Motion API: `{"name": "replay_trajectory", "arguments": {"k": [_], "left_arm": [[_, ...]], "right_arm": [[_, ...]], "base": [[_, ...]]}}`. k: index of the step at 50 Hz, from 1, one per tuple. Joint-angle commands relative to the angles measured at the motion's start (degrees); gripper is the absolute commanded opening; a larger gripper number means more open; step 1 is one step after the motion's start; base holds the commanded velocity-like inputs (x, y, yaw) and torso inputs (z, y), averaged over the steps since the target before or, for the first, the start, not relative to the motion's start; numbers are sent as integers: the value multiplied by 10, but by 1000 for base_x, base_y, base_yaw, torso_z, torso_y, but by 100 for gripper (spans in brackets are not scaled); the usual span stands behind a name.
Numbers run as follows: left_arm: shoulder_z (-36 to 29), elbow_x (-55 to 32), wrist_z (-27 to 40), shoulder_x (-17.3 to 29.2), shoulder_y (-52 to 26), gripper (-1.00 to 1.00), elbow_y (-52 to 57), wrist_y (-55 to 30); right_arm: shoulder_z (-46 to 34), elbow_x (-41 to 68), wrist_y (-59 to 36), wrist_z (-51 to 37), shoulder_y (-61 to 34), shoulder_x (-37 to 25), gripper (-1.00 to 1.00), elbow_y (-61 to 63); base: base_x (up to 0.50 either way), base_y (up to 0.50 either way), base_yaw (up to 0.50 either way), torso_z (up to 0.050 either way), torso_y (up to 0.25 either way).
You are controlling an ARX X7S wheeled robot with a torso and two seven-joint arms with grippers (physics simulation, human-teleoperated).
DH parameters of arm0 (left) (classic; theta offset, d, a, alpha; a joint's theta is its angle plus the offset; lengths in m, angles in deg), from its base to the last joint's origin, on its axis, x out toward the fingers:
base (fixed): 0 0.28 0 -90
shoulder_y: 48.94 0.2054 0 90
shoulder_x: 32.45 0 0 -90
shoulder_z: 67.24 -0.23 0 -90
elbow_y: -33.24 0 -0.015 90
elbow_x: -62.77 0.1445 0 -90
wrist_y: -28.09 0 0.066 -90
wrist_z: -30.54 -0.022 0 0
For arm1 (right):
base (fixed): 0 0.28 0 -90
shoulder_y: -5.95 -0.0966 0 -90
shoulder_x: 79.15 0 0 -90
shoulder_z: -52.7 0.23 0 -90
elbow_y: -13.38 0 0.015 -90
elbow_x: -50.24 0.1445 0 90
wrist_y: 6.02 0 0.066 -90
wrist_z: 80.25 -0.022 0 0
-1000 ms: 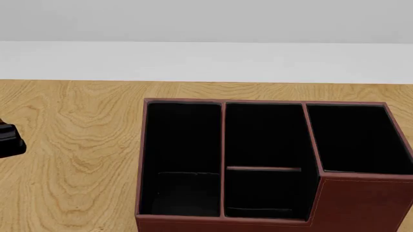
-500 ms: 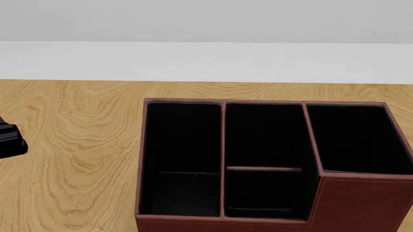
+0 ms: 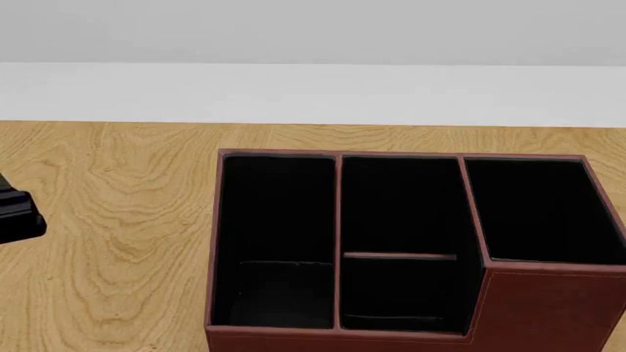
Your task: Pick up the white mug and place it to the right of the caddy.
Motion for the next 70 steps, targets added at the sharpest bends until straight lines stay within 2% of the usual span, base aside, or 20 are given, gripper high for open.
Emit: {"name": "replay_trajectory", "arguments": {"k": [1, 33, 52, 70], "left_arm": [[-4, 0, 1, -1, -1, 100, -2, 0], [-8, -2, 4, 1, 3, 100, -3, 3], [-13, -3, 8, 3, 1, 100, 9, -7], [-17, -3, 9, 0, 3, 100, -3, 2]], "right_arm": [[-1, -26, 11, 21, -1, 9, -100, -12], [-12, -56, 64, 67, 6, 63, -100, -117], [1, -37, 65, 56, 42, 44, -100, -89], [-8, -54, 84, 80, 38, 69, -100, -141]], "base": [[0, 0, 0, 0, 0], [0, 0, 0, 0, 1], [0, 0, 0, 0, 1], [0, 0, 0, 0, 1]]}}
